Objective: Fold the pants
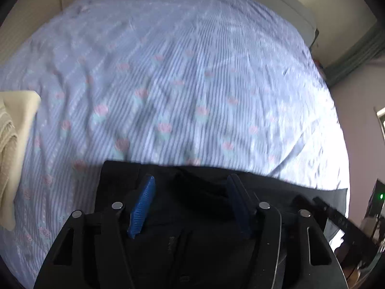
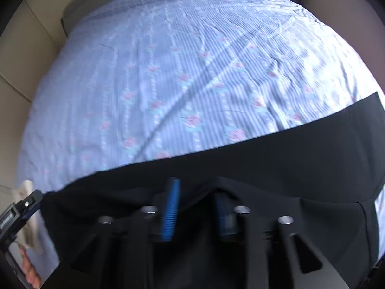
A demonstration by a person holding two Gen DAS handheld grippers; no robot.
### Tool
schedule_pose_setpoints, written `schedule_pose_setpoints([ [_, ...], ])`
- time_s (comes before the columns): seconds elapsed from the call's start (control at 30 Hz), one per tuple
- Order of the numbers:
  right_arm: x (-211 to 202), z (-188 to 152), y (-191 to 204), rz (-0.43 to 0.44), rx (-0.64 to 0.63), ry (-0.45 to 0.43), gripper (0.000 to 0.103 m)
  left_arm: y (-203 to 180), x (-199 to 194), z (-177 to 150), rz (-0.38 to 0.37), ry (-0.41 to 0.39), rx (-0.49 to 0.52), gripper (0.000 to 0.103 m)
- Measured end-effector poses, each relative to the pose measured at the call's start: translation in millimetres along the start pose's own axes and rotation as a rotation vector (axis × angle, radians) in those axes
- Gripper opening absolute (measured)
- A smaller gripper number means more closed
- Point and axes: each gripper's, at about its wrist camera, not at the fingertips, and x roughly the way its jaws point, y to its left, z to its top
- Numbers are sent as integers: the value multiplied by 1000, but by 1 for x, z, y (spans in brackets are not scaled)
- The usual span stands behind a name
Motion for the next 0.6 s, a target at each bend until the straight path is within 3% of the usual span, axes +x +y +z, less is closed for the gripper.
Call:
schedule_pose_setpoints([
  [0.13,-39,-8,7,69,-30,-46,52,-10,-18,-4,-22,-12,62,64],
  [0.3,-114,-35,7,47,-130,-159,62,-39,-57,-36,-22,-52,240,65],
  [0.6,-206,-122,-60,-46,-23,-221,65,-115,-128,-124,-207,-74,517,66],
])
